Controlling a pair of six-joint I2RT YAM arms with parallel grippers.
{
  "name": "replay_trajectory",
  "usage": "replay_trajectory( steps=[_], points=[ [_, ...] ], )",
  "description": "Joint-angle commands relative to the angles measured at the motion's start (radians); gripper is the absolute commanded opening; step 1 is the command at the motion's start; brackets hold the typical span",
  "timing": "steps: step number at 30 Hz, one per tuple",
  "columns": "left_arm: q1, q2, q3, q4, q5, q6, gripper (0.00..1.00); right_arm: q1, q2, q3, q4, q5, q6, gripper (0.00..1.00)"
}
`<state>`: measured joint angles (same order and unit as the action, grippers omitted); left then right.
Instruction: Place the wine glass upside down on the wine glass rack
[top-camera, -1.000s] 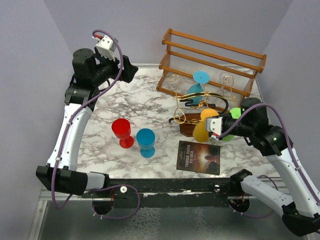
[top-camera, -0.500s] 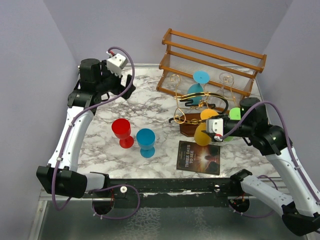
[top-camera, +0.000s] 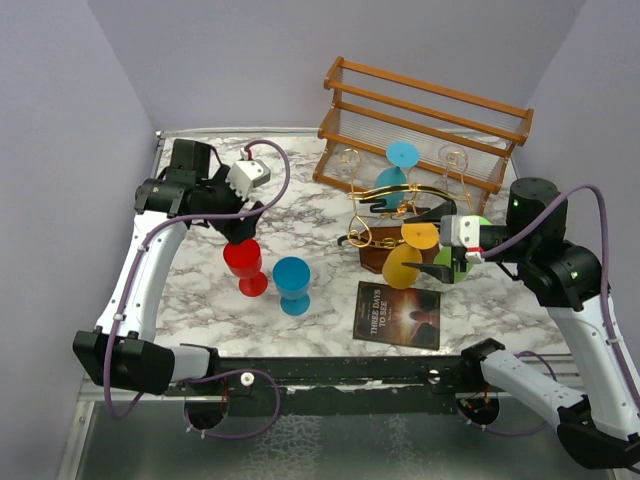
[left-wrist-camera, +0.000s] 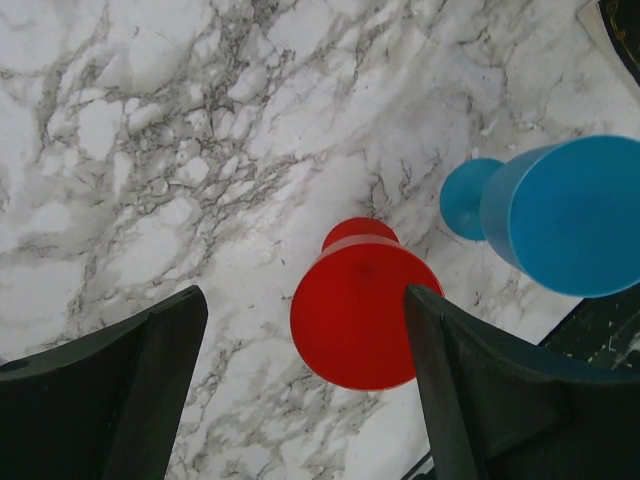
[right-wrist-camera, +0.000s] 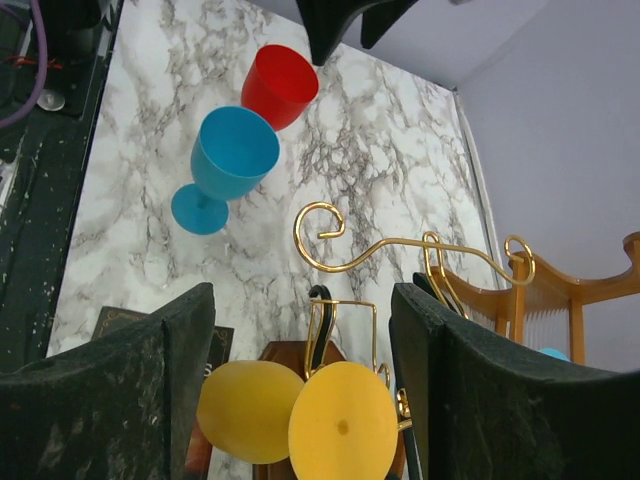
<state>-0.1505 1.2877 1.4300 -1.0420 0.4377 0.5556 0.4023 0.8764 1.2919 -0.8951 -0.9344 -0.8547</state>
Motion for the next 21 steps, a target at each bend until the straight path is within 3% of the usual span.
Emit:
replay_trajectory(
  steps=[1, 10, 11, 21],
  points=[
    [0.005, 0.02, 0.003, -0.153, -0.033, 0.095, 0.8, -0.027, 0.002, 0.033, 0.039, -0.068, 0.077, 0.71],
    [0.005, 0.065, -0.049, -0.133, -0.139, 0.106, 0.63, -0.048, 0.0, 0.011, 0.047, -0.072, 0.08, 0.72],
    [0.005, 0.083, -0.068, -0.114, -0.147, 0.108, 0.57, -0.049, -0.001, 0.005, 0.048, -0.067, 0.079, 0.72],
    [0.005, 0.138, -0.122, -0.063, -0.112, 0.101, 0.34, -0.067, 0.007, -0.005, 0.089, -0.013, 0.129, 0.72]
  ],
)
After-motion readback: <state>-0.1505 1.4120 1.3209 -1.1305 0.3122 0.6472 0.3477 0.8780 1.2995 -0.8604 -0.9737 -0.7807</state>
